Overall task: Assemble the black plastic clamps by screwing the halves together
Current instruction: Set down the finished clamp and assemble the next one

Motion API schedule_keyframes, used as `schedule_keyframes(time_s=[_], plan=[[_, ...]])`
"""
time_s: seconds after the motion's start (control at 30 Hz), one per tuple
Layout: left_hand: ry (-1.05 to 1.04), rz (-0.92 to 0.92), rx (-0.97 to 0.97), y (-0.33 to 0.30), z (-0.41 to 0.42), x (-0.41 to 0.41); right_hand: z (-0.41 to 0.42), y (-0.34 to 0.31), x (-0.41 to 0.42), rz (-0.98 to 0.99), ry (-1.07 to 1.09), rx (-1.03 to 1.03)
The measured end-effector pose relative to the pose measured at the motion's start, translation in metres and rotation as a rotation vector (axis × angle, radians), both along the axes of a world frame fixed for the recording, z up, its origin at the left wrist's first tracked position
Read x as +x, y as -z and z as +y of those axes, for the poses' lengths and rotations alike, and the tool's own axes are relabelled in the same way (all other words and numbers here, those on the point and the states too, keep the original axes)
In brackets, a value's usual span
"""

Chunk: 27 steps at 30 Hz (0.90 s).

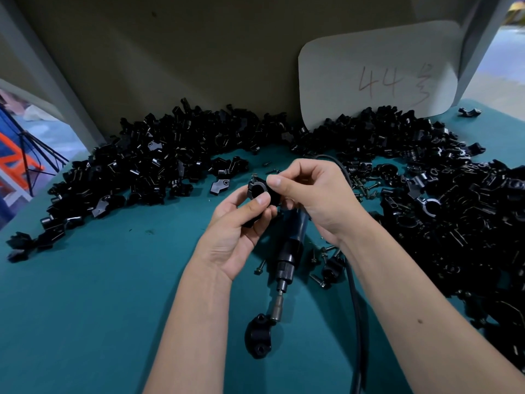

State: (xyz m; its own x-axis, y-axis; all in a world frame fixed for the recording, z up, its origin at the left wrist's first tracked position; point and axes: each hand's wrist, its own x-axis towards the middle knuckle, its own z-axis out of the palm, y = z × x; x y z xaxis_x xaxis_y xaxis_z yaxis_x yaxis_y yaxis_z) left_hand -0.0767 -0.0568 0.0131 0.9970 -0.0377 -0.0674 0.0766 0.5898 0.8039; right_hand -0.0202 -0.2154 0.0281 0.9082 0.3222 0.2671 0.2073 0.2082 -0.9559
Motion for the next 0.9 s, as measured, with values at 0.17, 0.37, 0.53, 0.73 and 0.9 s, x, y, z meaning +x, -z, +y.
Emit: schedule_keyframes(time_s=[0.17, 0.37, 0.53, 0.73, 0.9], plan=[[-0.057, -0.042, 0.036, 0.001, -0.005, 0.002, 0.007, 0.0, -0.001, 0.072, 0.087, 0.022], [-0.254, -0.148, 0.359, 0.007, -0.006, 0.007, 0.006, -0.002, -0.001, -0.051, 0.263, -0.234], [-0.337, -0.208, 0.623, 0.012, -0.004, 0.012, 0.004, -0.006, -0.006, -0.241, 0.232, -0.454], [-0.343, -0.303, 0.603, 0.013, -0.003, 0.014, 0.008, -0.01, -0.009, -0.336, 0.22, -0.557], [-0.362, -0.242, 0.496, 0.015, 0.0, 0.014, 0.003, -0.012, -0.011, -0.357, 0.092, -0.559]])
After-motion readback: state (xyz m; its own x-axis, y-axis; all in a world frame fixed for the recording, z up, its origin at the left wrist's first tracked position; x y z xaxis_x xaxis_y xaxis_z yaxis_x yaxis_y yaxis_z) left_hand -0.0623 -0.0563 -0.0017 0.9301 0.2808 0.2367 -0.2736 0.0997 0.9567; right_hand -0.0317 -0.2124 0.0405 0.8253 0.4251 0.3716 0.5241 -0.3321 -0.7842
